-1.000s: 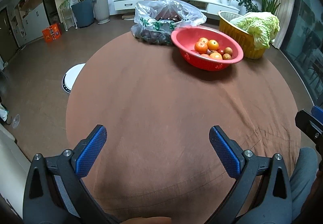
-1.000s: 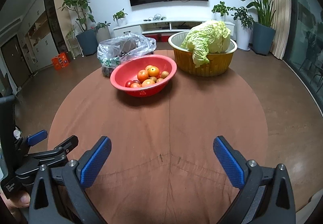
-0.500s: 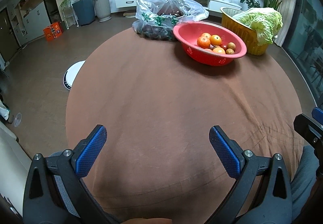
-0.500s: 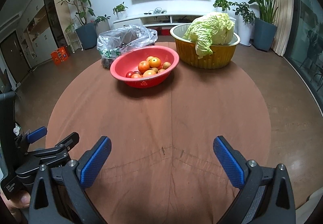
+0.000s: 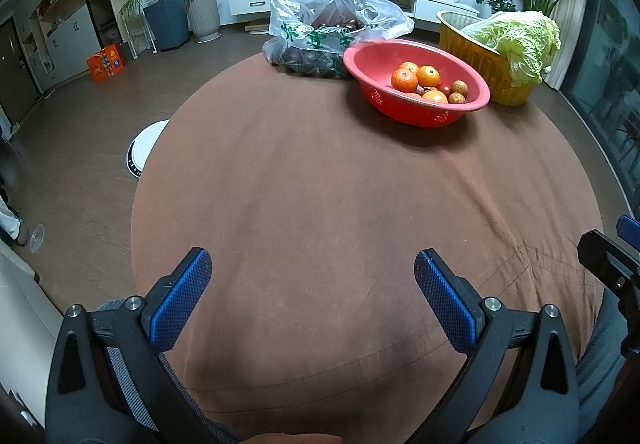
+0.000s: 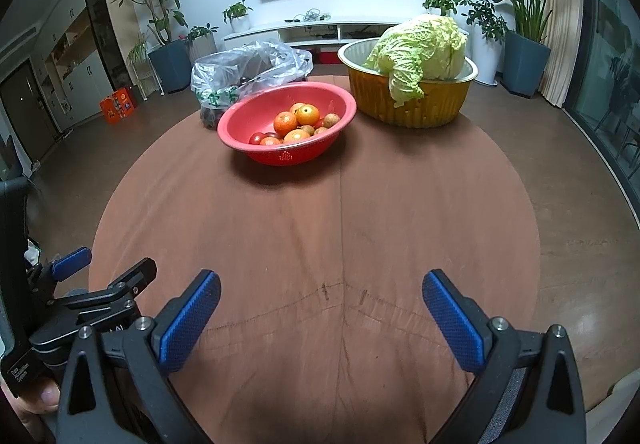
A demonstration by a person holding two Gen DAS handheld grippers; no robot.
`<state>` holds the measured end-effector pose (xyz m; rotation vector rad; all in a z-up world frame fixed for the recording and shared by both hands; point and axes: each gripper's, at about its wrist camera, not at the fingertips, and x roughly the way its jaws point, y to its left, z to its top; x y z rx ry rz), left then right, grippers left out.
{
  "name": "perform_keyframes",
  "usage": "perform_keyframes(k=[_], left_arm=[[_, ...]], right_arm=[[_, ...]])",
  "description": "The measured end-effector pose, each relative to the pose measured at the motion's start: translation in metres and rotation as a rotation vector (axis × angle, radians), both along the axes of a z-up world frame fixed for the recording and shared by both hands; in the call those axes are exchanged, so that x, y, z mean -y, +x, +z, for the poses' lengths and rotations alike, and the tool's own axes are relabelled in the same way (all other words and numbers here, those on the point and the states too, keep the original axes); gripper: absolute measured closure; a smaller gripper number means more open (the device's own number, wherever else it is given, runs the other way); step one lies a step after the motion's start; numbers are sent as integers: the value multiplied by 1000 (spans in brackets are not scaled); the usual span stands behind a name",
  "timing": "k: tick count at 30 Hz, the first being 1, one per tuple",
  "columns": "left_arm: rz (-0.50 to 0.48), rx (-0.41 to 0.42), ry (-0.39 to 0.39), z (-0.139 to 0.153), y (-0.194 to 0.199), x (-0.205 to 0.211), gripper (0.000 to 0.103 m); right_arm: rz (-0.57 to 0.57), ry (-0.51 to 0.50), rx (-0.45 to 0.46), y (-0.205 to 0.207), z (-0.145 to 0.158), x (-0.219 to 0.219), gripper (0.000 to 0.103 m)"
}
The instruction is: Organize fruits
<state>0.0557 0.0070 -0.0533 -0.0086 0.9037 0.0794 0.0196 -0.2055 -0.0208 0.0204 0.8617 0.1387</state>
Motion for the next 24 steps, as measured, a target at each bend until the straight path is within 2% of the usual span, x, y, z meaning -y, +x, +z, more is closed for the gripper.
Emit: perform_keyframes(k=[24], left_arm=[[6,-11,22,-5,-1,2,0]], right_arm=[[-7,8,-30,1,-9,1,0]])
